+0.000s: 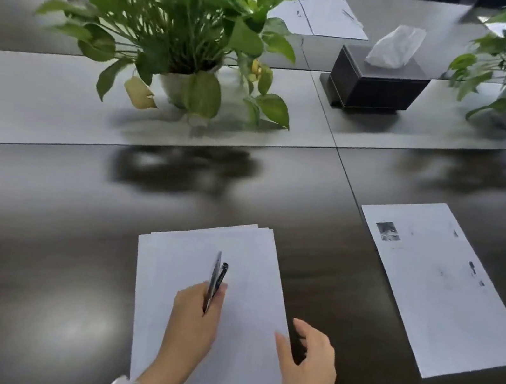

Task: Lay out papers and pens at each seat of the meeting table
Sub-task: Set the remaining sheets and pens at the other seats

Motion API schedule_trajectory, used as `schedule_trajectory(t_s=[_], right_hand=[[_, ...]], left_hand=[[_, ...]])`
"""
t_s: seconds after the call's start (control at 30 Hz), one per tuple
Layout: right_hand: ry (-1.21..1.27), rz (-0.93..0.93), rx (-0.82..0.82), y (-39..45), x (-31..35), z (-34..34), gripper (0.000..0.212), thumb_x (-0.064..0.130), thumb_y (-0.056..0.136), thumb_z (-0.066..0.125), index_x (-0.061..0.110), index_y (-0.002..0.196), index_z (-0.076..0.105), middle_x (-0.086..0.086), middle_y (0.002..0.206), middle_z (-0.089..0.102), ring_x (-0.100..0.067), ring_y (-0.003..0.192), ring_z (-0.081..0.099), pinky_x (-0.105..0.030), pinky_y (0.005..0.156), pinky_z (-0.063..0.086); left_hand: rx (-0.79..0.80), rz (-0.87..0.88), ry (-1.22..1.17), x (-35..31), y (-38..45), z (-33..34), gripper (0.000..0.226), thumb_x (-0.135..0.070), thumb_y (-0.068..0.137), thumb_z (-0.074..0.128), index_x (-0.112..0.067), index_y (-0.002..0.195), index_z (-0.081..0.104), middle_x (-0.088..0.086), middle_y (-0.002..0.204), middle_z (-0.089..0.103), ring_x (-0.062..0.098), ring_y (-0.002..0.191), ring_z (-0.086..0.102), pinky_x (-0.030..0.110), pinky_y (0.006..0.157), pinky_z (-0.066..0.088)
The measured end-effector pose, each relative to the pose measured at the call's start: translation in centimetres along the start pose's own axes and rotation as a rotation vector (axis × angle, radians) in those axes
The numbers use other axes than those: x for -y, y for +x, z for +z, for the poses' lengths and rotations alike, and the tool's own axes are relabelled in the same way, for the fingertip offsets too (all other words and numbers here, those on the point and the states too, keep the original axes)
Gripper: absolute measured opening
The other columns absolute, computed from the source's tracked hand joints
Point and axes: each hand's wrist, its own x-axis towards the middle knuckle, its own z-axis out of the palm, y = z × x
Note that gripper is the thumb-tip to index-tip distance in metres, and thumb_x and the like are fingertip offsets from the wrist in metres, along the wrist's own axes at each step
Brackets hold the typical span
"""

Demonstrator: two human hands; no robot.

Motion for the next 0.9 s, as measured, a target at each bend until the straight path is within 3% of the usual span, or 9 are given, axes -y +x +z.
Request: schedule_trajectory(t_s=[0.13,0.23,0.4,0.57,0.63,0.7,0.77,0.83,0.9], right_hand=[[-0.033,0.141,-0.047,-1.1,0.4,1.3,0.054,0.033,0.080,0.070,0.014,0.127,0.052,-0.005,0.123,0.050,-0.024,0.117,0.044,-0.038,0.095,0.041],[-0.041,0.173,-0.063,-1.3,0.9,1.9,0.049,0.033,0.078,0.072,0.013,0.119,0.054,0.000,0.103,0.049,-0.025,0.108,0.049,-0.041,0.091,0.044],[0.037,0.192,-0.093,-1.6,1.1,2.4,0.025,0.025,0.082,0.069,0.011,0.101,0.060,0.003,0.081,0.058,-0.024,0.086,0.058,-0.047,0.085,0.048],[0.119,0.159,-0.077,-1.5,0.4,1.9,0.015,0.024,0.088,0.061,0.009,0.092,0.063,0.002,0.081,0.062,-0.013,0.074,0.055,-0.025,0.059,0.040],[0.134,0.145,-0.102,-1.4,0.3,1.3,0.016,0.025,0.088,0.061,0.010,0.089,0.066,0.002,0.080,0.063,-0.011,0.074,0.055,-0.023,0.058,0.038],[0.161,0.152,-0.153,-0.9,0.1,0.4,0.017,0.026,0.088,0.061,0.010,0.088,0.068,-0.001,0.084,0.065,-0.015,0.077,0.058,-0.028,0.066,0.040],[0.204,0.162,-0.202,-0.1,-0.1,-1.1,0.017,0.026,0.088,0.061,0.011,0.086,0.068,-0.002,0.082,0.066,-0.020,0.081,0.059,-0.030,0.071,0.041],[0.230,0.167,-0.236,1.3,-0.5,-2.8,0.016,0.025,0.088,0.061,0.011,0.085,0.067,-0.001,0.078,0.064,-0.020,0.079,0.058,-0.029,0.073,0.041],[0.228,0.168,-0.261,3.0,-1.1,-4.6,0.017,0.026,0.088,0.061,0.010,0.088,0.067,-0.003,0.081,0.064,-0.020,0.080,0.057,-0.030,0.074,0.041]], left_hand=[[-0.163,-0.065,-0.069,4.7,-1.5,-4.3,0.014,-0.022,0.095,0.048,-0.020,0.082,0.053,0.012,0.081,0.056,0.023,0.077,0.050,0.025,0.066,0.038],[-0.170,-0.181,-0.171,6.3,-2.3,-5.8,0.018,-0.023,0.096,0.048,-0.021,0.107,0.062,-0.002,0.107,0.059,0.016,0.105,0.051,0.029,0.087,0.040],[-0.136,-0.223,-0.269,5.9,-3.1,-6.0,0.026,-0.021,0.096,0.047,-0.016,0.120,0.059,-0.008,0.115,0.054,0.008,0.108,0.047,0.024,0.091,0.034],[-0.120,-0.201,-0.194,6.8,-2.9,-5.5,0.026,-0.022,0.096,0.047,-0.020,0.119,0.060,-0.004,0.127,0.054,0.019,0.126,0.044,0.031,0.101,0.035],[-0.140,-0.172,-0.119,6.7,-2.9,-5.4,0.030,-0.022,0.097,0.045,-0.017,0.123,0.059,-0.003,0.130,0.050,0.021,0.129,0.039,0.032,0.105,0.033],[-0.198,-0.073,-0.009,6.1,-2.9,-5.2,0.029,-0.019,0.096,0.047,-0.013,0.121,0.061,0.001,0.133,0.047,0.020,0.126,0.038,0.027,0.100,0.032],[-0.183,0.081,0.050,5.3,-2.7,-4.5,0.024,-0.014,0.094,0.051,-0.016,0.114,0.064,0.001,0.132,0.048,0.005,0.108,0.048,0.018,0.084,0.037],[-0.062,0.199,0.138,4.0,-2.3,-3.1,0.026,-0.011,0.092,0.053,-0.023,0.114,0.062,-0.006,0.131,0.047,-0.001,0.087,0.056,0.016,0.070,0.043],[0.086,0.300,0.331,1.9,-1.6,-1.1,0.033,-0.020,0.093,0.052,-0.027,0.125,0.054,-0.011,0.139,0.040,0.009,0.080,0.062,0.026,0.070,0.051]])
